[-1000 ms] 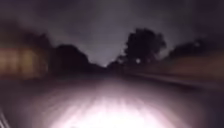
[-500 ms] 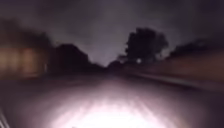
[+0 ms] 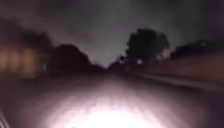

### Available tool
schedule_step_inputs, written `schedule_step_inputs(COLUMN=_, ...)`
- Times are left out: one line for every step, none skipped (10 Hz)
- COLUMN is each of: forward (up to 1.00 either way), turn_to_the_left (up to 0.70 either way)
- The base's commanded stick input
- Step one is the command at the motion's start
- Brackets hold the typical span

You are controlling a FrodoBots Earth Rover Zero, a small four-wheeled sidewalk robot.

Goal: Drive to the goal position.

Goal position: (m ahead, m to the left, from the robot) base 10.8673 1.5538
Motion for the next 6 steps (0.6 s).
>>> schedule_step_inputs(forward=0.70, turn_to_the_left=0.00)
schedule_step_inputs(forward=0.70, turn_to_the_left=0.00)
schedule_step_inputs(forward=0.70, turn_to_the_left=0.00)
schedule_step_inputs(forward=0.70, turn_to_the_left=0.00)
schedule_step_inputs(forward=0.70, turn_to_the_left=0.00)
schedule_step_inputs(forward=0.70, turn_to_the_left=0.00)
